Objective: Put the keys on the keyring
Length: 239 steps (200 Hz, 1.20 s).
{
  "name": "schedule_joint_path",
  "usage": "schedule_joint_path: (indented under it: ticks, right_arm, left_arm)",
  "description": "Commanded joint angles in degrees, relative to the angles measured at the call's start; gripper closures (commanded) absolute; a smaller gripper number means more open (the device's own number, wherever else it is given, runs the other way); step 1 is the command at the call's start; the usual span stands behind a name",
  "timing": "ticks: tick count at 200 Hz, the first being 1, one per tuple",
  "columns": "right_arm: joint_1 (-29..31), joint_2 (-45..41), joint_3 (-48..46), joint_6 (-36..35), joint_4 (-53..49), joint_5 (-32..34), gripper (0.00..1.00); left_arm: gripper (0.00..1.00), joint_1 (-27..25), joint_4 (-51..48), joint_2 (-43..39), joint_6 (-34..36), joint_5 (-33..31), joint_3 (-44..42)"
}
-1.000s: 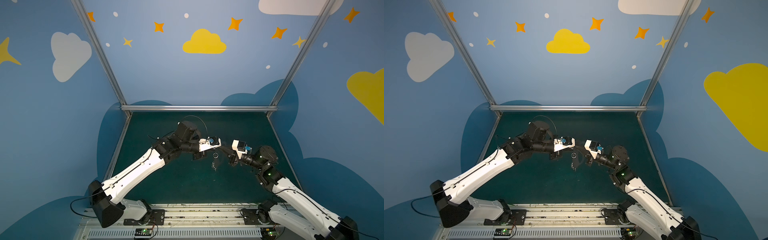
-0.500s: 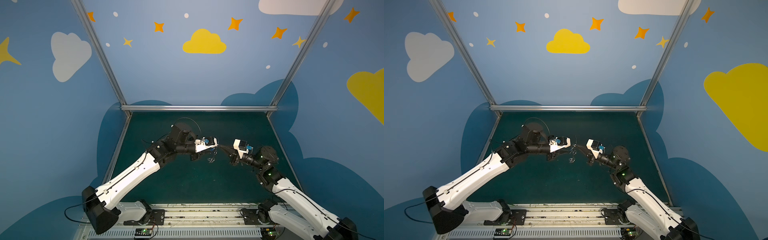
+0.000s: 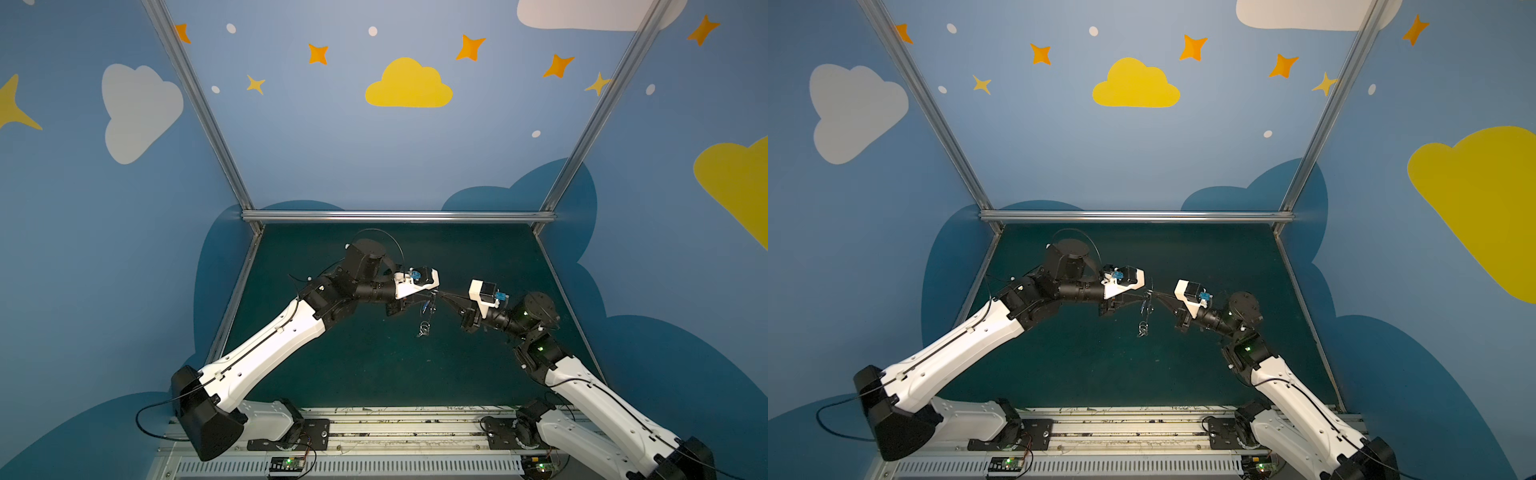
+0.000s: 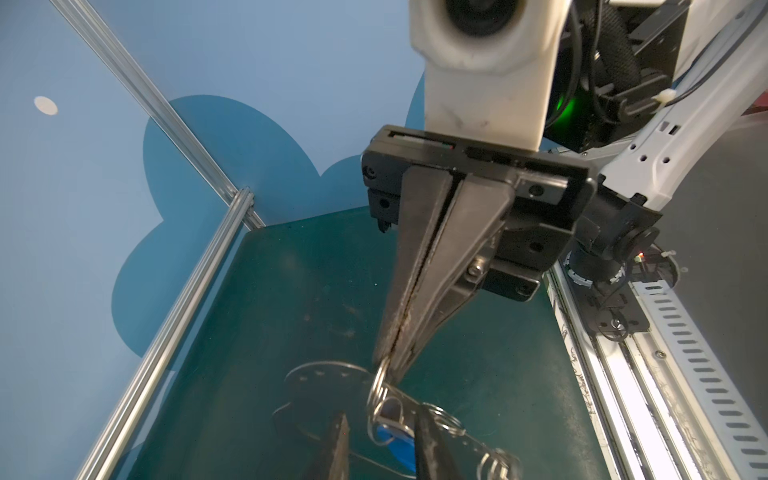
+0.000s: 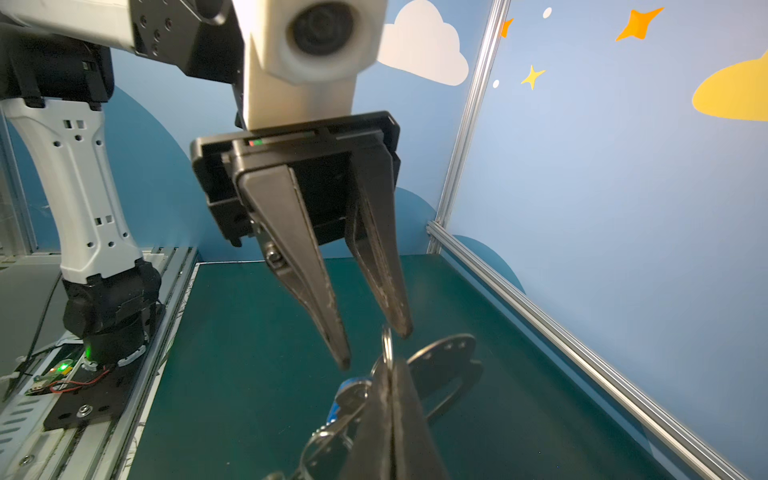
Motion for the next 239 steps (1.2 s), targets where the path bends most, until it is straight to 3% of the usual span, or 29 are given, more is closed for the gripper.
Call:
schedule_joint_path:
  ticks: [1,63,105,144,155,170,213,239]
  right_arm:
    - [-0.22,-1.45,-0.54,0.82,2.64,-1.70,1.00]
    - [-0.31,-1.03,-0.36,0.88,2.60,-2.64,1.00]
    - [-0.31,-1.11,-0.39,0.96,2.69,-1.97,1.00]
    - [-0.27,-1.43,0.02,0.65,0.73,-0.10,1.00]
    - [-0.31,-2.04,0.19,-0.66,-1.07,1.32,0.87]
    - [-0.31,-3.35,0.78,-3.80,-4.52,2.80,0.78]
    - [-0.22,-5.67,3.68,-16.70,-15.86,2.90,0.78]
    - [-0.22,-5.94,3.86,-17.18,-15.58,2.23,0.79]
  left_arm:
    - [0.72,-0.14,0.57,0.63,-0.51,1.67,1.82]
    - [0.78,-0.44,0.53,1.60,0.09,2.38,3.01]
    - [0.96,-0.68,-0.59,1.87,1.02,2.33,3.48]
    - [0.97,-0.92,-3.49,1.93,2.39,1.65,4.82]
    - [0.97,-1.24,-5.24,2.25,3.10,0.50,5.90]
    - [0.97,-1.85,-9.23,3.04,4.84,-2.17,8.27]
    - [0.97,-4.62,-21.73,7.03,9.94,-10.74,16.99]
    - [0.97,-6.27,-25.90,9.07,11.64,-14.65,20.77]
